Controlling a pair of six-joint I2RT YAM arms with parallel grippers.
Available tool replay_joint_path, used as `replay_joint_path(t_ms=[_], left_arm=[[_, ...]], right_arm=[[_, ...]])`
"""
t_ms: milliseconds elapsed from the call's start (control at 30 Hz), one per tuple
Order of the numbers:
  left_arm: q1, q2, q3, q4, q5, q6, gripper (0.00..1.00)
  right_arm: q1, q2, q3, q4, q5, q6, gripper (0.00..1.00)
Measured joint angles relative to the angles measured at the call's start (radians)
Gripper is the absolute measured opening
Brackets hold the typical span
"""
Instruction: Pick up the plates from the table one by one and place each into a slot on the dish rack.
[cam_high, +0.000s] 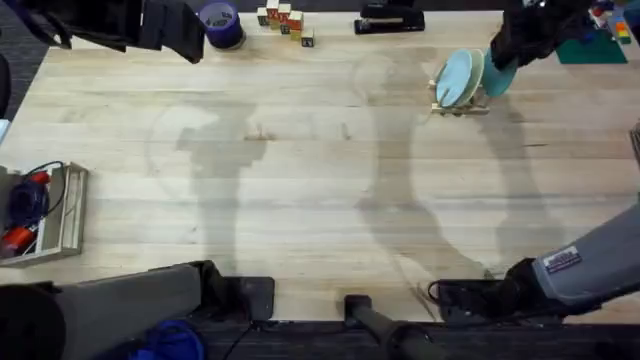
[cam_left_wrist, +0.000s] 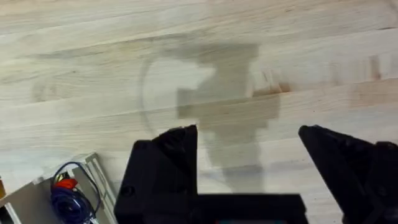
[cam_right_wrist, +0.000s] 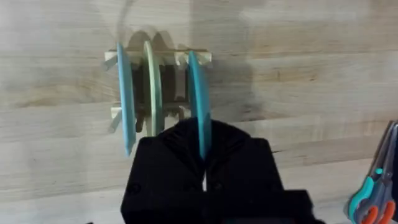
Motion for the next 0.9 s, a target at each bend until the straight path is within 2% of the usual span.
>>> replay_joint_path(t_ms=[900], left_arm=[[0.0,0.0,0.0,0.0,0.0,0.0,0.995]], right_arm=[[0.0,0.029,-0.017,0.027,0.0,0.003,0.032]])
